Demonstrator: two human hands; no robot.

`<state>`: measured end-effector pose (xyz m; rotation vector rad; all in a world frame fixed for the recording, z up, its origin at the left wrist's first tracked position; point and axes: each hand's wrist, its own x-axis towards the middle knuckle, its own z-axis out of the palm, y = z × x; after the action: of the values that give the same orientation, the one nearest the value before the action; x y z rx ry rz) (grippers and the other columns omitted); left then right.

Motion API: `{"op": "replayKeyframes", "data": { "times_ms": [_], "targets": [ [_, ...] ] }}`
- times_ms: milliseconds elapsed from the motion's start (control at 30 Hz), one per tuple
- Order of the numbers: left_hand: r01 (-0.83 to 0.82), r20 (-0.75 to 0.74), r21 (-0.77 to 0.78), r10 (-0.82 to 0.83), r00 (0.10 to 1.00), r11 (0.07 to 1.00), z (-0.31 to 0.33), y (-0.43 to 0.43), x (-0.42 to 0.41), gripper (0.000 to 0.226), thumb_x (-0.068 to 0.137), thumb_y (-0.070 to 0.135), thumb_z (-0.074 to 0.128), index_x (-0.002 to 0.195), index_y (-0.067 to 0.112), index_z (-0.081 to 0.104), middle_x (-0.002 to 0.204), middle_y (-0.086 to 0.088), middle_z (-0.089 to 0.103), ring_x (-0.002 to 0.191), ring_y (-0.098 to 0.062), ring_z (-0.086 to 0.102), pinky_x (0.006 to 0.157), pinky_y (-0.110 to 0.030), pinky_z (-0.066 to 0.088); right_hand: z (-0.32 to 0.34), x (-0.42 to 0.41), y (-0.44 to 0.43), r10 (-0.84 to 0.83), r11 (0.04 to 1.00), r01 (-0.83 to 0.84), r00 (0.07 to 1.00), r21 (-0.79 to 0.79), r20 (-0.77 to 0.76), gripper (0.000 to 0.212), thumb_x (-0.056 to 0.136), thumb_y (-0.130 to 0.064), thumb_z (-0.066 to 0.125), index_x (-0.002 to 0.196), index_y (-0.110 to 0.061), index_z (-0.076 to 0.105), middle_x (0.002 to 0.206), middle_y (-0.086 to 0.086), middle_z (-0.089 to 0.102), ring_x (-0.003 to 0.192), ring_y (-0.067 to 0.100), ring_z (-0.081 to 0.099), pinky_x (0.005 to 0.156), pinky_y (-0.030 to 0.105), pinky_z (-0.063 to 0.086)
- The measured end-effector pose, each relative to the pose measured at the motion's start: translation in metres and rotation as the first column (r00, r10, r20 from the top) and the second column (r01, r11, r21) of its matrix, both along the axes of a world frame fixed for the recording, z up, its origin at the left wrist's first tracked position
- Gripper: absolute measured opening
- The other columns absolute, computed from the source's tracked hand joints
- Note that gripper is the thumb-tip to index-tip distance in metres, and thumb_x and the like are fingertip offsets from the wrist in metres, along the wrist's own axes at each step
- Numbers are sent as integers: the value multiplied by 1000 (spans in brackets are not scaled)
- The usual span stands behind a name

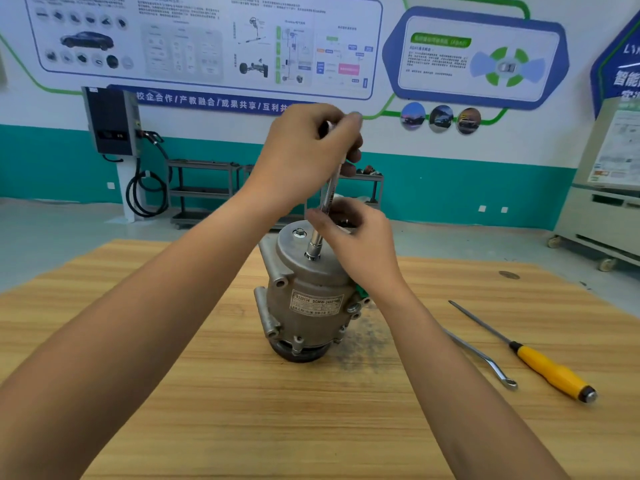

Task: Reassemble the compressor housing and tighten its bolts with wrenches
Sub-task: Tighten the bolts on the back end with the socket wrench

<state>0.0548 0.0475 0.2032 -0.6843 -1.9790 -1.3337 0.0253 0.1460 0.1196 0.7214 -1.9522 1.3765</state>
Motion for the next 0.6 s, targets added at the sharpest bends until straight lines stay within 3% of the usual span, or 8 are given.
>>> {"op": "replayKeyframes", "data": {
  "times_ms": [67, 133, 200, 300, 367, 467, 533, 600],
  "targets": [
    [165, 151, 241, -205, 967, 956, 0, -2, -7, 27, 97, 25, 47, 75, 12, 58, 57, 0, 65, 52, -12, 63, 52, -19, 49, -1, 1, 0, 124, 992, -120, 987, -41, 102, 11, 93, -20, 56, 91, -25, 65, 91, -6, 69, 84, 2, 63, 69, 14, 46],
    [214, 264, 315, -302, 916, 925, 4, -3, -14, 30, 99, 31, 41, 83, 12, 56, 49, 3, 60, 44, -12, 58, 49, -19, 49, -3, 1, 1, 189, 981, -182, 972, -60, 141, 21, 97, -15, 47, 92, -28, 63, 94, 3, 70, 87, 9, 63, 72, 19, 46],
    [265, 386, 247, -346, 855, 932, 9, -1, -19, 36, 100, 37, 33, 90, 13, 59, 39, 6, 46, 35, -9, 42, 42, -14, 39, -5, 1, 1, 196, 981, -193, 974, -38, 111, 23, 97, -11, 48, 93, -27, 63, 88, -9, 70, 87, -2, 62, 74, 9, 45],
    [329, 487, 53, -312, 816, 943, 16, 0, -15, 41, 100, 40, 27, 94, 17, 61, 37, 8, 34, 35, -9, 29, 42, -16, 32, -8, 1, 3, 231, 972, -226, 968, -62, 97, 23, 93, -9, 55, 88, -30, 64, 80, -18, 69, 87, -4, 63, 83, 11, 46],
    [175, 394, -183, -91, 915, 967, 19, 2, -5, 41, 99, 39, 28, 98, 16, 62, 43, 5, 48, 39, -12, 42, 48, -23, 37, -9, -1, 2, 226, 972, -219, 970, -84, 84, 21, 90, -11, 60, 85, -30, 66, 78, -19, 69, 88, -1, 64, 85, 16, 48],
    [-312, -120, -510, 292, 949, 802, 15, 14, 9, 41, 99, 37, 29, 85, 13, 59, 65, -2, 57, 65, -22, 54, 61, -35, 37, -10, -1, 0, 159, 982, -156, 987, -107, 24, 14, 84, -13, 69, 79, -26, 67, 76, -20, 67, 82, -3, 63, 78, 14, 45],
    [-415, -291, -493, 304, 907, 765, 7, 25, 16, 43, 98, 40, 34, 63, 17, 45, 59, 1, 45, 59, -18, 43, 53, -34, 28, -10, 3, -1, 106, 988, -112, 993, -108, -59, 32, 81, -7, 70, 65, -32, 58, 61, -25, 61, 66, -9, 57, 67, 6, 38],
    [-288, -271, -383, 191, 943, 878, 1, 29, 18, 46, 95, 37, 44, 55, 18, 34, 49, 6, 34, 48, -9, 33, 49, -28, 23, -11, 5, -2, 55, 991, -61, 997, -115, -58, 38, 82, -6, 68, 62, -35, 52, 57, -25, 58, 62, -10, 54, 62, 4, 36]
  ]
}}
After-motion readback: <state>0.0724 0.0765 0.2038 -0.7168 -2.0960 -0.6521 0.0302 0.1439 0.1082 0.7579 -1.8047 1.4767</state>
